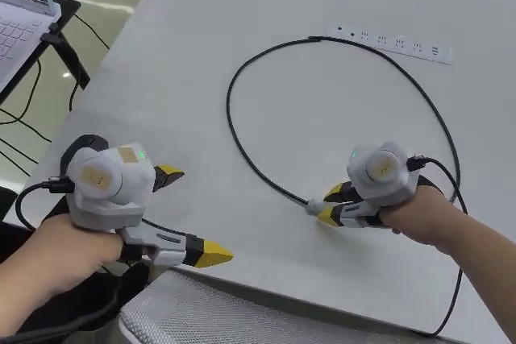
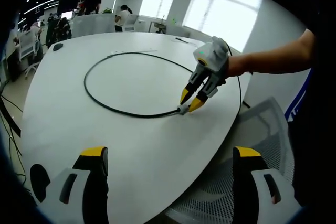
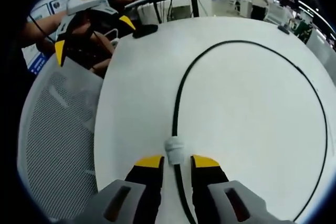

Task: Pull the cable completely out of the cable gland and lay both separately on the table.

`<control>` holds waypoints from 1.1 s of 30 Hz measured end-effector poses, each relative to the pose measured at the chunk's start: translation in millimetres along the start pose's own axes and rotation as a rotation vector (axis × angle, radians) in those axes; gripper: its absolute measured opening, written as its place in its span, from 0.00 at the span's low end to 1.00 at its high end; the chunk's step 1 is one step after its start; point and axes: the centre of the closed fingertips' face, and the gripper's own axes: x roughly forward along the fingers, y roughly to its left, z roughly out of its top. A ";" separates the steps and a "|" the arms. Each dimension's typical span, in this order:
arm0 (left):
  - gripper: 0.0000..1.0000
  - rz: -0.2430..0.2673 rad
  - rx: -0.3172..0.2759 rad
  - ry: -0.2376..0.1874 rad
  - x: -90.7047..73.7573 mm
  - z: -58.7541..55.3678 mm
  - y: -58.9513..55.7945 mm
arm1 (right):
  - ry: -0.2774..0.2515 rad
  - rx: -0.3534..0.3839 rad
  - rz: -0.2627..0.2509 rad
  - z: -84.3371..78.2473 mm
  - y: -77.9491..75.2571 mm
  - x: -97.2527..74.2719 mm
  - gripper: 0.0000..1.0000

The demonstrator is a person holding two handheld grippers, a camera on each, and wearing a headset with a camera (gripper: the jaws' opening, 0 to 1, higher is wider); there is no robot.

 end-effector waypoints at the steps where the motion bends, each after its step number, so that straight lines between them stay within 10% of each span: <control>1: 0.99 0.001 -0.001 0.000 0.0 -0.1 0.1 | 0.001 -0.003 0.002 -0.2 0.2 0.4 0.14; 33: 0.97 -0.027 0.015 -0.028 5.4 12.9 -3.1 | -0.027 0.001 0.018 16.4 17.2 -22.3 0.07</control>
